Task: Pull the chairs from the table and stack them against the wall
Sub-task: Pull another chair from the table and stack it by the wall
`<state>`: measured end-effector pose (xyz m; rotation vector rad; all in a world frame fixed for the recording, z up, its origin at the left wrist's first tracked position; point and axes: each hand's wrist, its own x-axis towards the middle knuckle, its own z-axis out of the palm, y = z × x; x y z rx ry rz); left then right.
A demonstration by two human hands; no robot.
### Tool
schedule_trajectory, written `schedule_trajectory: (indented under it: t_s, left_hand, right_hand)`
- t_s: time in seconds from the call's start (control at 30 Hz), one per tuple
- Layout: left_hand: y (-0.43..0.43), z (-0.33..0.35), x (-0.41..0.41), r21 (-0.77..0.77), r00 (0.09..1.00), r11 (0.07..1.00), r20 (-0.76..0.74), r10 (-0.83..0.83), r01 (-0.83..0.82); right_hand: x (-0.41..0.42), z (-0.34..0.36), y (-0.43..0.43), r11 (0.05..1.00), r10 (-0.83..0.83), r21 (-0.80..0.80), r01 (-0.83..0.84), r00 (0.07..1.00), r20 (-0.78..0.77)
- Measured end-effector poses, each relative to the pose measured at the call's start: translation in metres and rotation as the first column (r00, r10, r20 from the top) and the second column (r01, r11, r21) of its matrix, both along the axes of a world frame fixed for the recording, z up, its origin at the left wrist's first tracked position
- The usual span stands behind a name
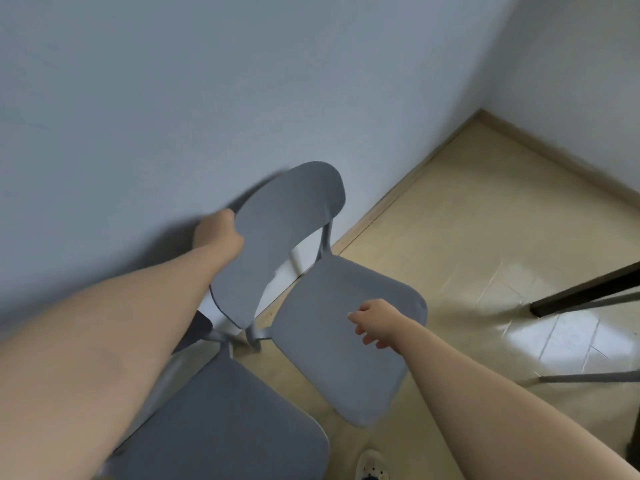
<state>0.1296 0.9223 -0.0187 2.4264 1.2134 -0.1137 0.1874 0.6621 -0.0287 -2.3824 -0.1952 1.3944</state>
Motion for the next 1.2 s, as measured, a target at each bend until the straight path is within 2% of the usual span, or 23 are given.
schedule_trajectory:
  t_s: [0.37,0.63,0.73,0.83,1.0,1.2]
  left_hand:
    - [0.026,-0.008,0.016,0.004,0.989,0.998,0.133,-0.063,0.063]
    - [0.017,0.006,0.010,0.021,0.999,1.000,-0.033,0.002,-0.001]
    - [0.005,0.019,0.001,0.062,0.999,0.998,-0.043,0.018,-0.015]
    - [-0.020,0.029,-0.001,0.065,0.997,0.995,0.026,-0.075,0.073]
    - [-0.078,0.043,0.019,-0.083,0.954,0.955,0.124,-0.273,0.284]
    - [-0.158,0.059,0.062,-0.184,0.870,0.851,0.118,-0.478,0.493]
  right_hand:
    - [-0.004,-0.017,0.031,0.998,0.051,-0.041,-0.052,0.999,-0.013]
    - [-0.003,-0.009,0.049,0.998,0.055,0.022,-0.055,0.998,0.020]
    - [-0.003,-0.002,0.047,0.998,0.055,0.025,-0.056,0.998,0.038]
    - [-0.002,0.007,0.045,0.998,0.052,0.037,-0.054,0.997,0.058]
    - [0.006,0.024,0.024,0.993,-0.031,0.117,0.015,0.990,0.136]
    - [0.038,0.045,-0.043,0.978,-0.177,0.149,0.146,0.959,0.222]
